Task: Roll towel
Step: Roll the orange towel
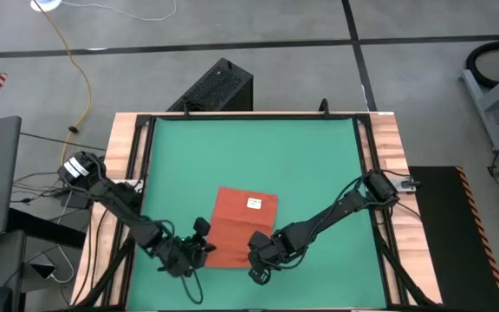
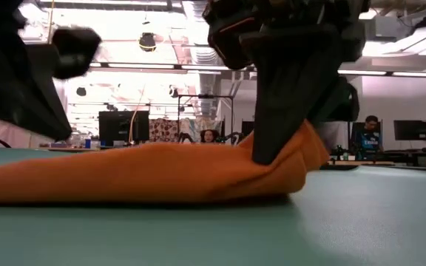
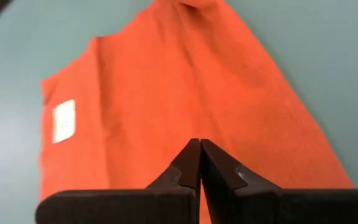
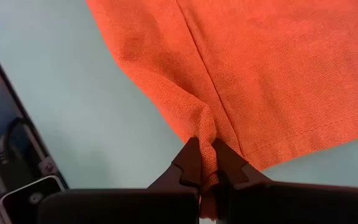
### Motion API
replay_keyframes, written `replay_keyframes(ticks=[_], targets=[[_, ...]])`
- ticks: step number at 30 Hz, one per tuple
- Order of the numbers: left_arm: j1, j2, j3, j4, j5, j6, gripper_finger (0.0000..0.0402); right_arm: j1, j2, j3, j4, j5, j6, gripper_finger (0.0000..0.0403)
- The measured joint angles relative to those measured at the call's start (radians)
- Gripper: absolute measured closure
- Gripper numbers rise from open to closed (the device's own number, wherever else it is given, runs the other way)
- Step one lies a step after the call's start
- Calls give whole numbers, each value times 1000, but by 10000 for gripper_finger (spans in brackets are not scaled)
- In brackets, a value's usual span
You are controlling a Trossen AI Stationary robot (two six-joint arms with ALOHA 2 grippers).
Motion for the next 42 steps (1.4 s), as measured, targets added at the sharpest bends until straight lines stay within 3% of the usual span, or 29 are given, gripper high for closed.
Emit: replay_keyframes(ticks=[4,8,13,22,33,39,42], targets=[[67,21,-70,101,117,10,401,1,-16,1,-11,0,23,379],[93,19,-103,143,129,-10,401,2,-25,1,-18,-10,53,379],[92,19,-127,208,221,-20,402,-20,-26,1,-25,-72,102,379],[91,19,-129,212,258,-33,402,-64,-27,1,-45,-181,170,379],[94,77,-129,286,275,-57,401,-46,-27,1,-45,-206,227,379],[81,60,-129,373,120,156,401,-16,-27,1,-44,-163,226,379],[116,19,-127,385,125,251,402,-5,-27,1,-46,-154,218,379]])
